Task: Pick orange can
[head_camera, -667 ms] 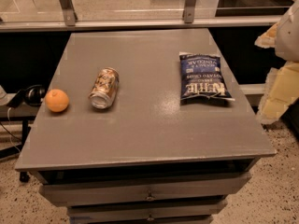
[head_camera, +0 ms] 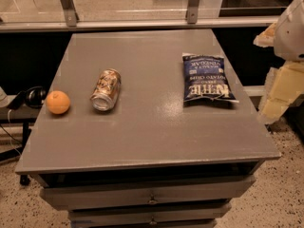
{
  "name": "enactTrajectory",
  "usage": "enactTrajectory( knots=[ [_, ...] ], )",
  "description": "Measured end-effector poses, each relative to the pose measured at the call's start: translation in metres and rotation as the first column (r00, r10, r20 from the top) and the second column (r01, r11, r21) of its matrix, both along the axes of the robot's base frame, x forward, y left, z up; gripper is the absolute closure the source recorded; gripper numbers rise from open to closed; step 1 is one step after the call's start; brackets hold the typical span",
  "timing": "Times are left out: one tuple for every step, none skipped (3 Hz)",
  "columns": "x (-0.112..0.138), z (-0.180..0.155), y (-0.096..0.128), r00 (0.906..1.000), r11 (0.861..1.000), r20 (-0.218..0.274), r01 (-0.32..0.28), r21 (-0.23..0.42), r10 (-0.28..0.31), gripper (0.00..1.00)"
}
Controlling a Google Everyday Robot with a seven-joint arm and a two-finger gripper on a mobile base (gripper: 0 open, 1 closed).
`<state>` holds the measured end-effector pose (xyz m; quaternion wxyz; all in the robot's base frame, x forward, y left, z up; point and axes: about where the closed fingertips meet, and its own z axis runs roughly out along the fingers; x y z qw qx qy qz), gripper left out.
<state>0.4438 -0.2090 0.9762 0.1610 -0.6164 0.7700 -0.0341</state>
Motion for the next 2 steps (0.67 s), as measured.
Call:
enactTrajectory(
  knots=[
    [0.035,-0.025,0.052,0.9820,0.982,0.007,-0.189,0.017,0.189,0.00],
    [0.076,-0.053,0.107,0.9196,0.919,0.040,-0.392,0.033,0.391,0.00]
  ],
)
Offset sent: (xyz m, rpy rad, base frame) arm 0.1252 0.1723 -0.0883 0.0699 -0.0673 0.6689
